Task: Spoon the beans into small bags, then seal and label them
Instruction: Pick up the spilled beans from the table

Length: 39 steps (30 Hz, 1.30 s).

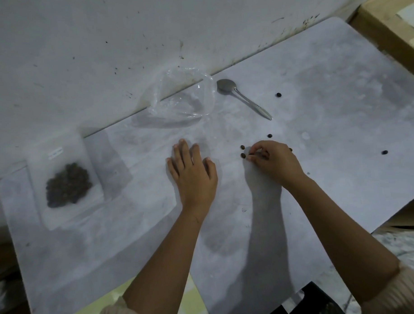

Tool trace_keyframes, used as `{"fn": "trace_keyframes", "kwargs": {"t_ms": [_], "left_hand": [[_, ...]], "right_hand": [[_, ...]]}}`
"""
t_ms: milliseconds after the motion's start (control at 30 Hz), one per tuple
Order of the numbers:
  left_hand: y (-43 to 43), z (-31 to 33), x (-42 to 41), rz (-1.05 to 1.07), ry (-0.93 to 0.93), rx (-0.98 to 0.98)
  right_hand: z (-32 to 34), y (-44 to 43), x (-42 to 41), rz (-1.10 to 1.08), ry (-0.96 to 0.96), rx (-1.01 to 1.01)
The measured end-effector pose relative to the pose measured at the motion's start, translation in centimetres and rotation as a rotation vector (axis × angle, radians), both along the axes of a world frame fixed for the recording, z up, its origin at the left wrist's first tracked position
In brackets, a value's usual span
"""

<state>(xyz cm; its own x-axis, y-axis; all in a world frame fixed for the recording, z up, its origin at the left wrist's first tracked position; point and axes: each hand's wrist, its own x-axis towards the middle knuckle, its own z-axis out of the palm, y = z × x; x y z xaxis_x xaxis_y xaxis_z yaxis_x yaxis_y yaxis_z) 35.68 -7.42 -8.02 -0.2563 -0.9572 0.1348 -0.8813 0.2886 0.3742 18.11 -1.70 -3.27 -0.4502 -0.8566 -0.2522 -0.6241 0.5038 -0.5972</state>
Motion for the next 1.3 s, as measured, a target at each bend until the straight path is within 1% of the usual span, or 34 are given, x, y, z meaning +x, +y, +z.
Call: {"fn": "trace_keyframes", "kwargs": {"t_ms": [100,167,300,367,400,433,500,567,633,700,733,767,833,933,967,1000,1033,1167,1233,1300], "left_hand": [[0.0,0.0,0.0,0.004,-0.013,0.0],[0.0,0.1,0.0,0.003,-0.02,0.001],[0.0,0.1,0.0,0.001,-0.023,0.017],[0.0,0.1,0.0,0.0,-0.026,0.019],[0.0,0.1,0.0,-0.001,-0.025,0.019],[0.0,0.1,0.0,-0.003,-0.025,0.018],[0.0,0.2,0.0,-0.006,-0.025,0.01],[0.0,0.3,0.1,-0.008,-0.036,0.017],[0.2,0.4,0.1,-0.028,-0.072,0.039],[0.3,0.3,0.2,-0.09,-0.127,0.072],[0.4,0.2,0.2,-0.138,-0.15,0.084],[0.3,0.2,0.3,-0.187,-0.162,0.087],[0.3,0.1,0.4,-0.242,-0.165,0.079],[0.3,0.2,0.4,-0.235,-0.164,0.074],[0.4,0.2,0.4,-0.232,-0.165,0.074],[0.4,0.2,0.4,-0.232,-0.163,0.075],[0.4,0.2,0.4,-0.234,-0.16,0.078],[0.4,0.3,0.4,-0.231,-0.156,0.077],[0.4,0.3,0.4,-0.229,-0.15,0.072],[0.4,0.3,0.4,-0.222,-0.141,0.064]], "right_hand": [[-0.2,0.0,-0.2,0.107,0.112,0.094],[-0.4,0.2,-0.2,0.134,0.155,0.129],[-1.1,0.9,0.3,0.165,0.256,0.097],[-1.1,1.0,0.4,0.155,0.256,0.083],[-0.9,1.0,0.5,0.117,0.193,0.033],[-0.7,1.0,0.6,0.041,0.09,-0.033],[0.1,1.0,0.7,-0.183,-0.188,-0.174],[0.6,1.2,1.1,-0.396,-0.504,-0.274],[1.0,1.6,1.6,-0.609,-0.879,-0.374],[1.3,1.8,2.0,-0.772,-1.225,-0.449],[1.3,1.9,2.3,-0.8,-1.322,-0.469],[1.3,2.1,2.5,-0.802,-1.379,-0.479],[1.2,2.4,2.6,-0.785,-1.414,-0.471],[1.2,2.7,2.4,-0.75,-1.38,-0.427],[1.2,2.7,2.1,-0.732,-1.328,-0.395],[1.2,2.6,1.9,-0.705,-1.236,-0.354],[1.2,2.5,1.7,-0.654,-1.099,-0.31],[1.0,1.8,1.7,-0.324,-0.397,-0.15],[0.6,1.0,2.0,-0.181,-0.186,-0.107],[0.0,0.3,2.2,-0.088,-0.082,-0.081]]}}
